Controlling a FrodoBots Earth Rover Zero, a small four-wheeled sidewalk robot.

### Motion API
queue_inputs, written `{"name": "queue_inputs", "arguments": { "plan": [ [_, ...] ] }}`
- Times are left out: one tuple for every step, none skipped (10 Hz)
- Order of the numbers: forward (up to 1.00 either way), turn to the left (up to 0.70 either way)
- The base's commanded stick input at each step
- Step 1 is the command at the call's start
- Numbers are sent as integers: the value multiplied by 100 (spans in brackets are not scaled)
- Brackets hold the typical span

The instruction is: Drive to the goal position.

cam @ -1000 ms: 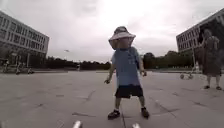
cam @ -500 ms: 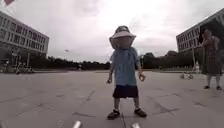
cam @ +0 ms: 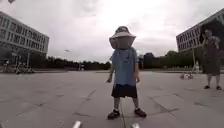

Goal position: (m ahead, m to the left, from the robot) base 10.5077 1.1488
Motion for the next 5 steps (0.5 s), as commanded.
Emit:
{"name": "queue_inputs", "arguments": {
  "plan": [
    [0,-1],
    [0,-55],
    [1,-70],
    [3,-70],
    [1,-70]
  ]
}}
